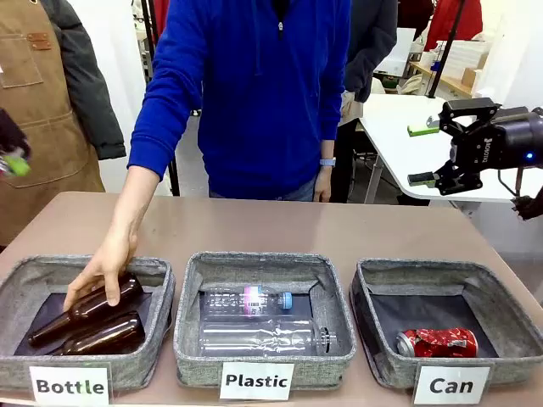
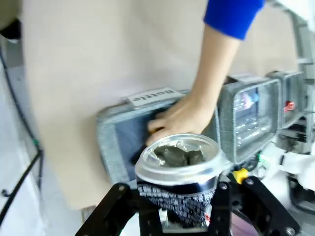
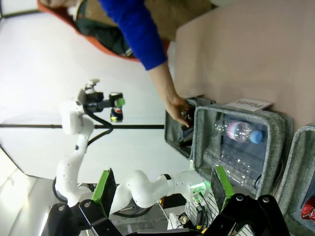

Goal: Sort the can waste into the basket.
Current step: Pick up the can waste from the table and place it in the right Fabric basket.

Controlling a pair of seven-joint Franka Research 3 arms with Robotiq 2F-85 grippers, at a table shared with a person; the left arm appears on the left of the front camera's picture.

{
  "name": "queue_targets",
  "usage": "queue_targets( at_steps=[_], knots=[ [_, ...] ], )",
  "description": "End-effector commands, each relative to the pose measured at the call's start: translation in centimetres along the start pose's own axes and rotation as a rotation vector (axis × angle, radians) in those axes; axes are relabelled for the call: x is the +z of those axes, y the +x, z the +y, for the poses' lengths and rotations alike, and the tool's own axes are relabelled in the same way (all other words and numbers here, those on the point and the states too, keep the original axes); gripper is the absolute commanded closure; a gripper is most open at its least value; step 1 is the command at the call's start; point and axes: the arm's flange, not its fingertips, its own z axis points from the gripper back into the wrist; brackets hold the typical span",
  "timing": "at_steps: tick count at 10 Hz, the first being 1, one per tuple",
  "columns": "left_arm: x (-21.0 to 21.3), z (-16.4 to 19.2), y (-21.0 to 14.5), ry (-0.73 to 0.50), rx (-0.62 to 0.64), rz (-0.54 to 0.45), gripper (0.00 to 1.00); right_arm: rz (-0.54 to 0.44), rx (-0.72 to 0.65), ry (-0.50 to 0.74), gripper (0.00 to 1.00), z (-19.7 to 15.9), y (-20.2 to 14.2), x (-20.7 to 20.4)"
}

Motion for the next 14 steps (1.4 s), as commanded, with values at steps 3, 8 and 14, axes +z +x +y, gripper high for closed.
queue_targets(
  at_steps=[3,8,14],
  knots=[
    [1.0,4.9,0.1,-0.054,-0.128,-0.013,0.91,0.008,0.021,-0.003,0.0,0.0,0.2,0.3],
    [1.0,6.8,-1.2,-0.121,-0.092,-0.055,0.91,0.008,0.021,-0.003,0.0,0.0,0.2,0.3],
    [-8.8,-7.4,0.5,-0.096,-0.156,0.139,0.91,0.008,0.021,-0.003,0.0,0.0,0.2,0.3]
  ],
)
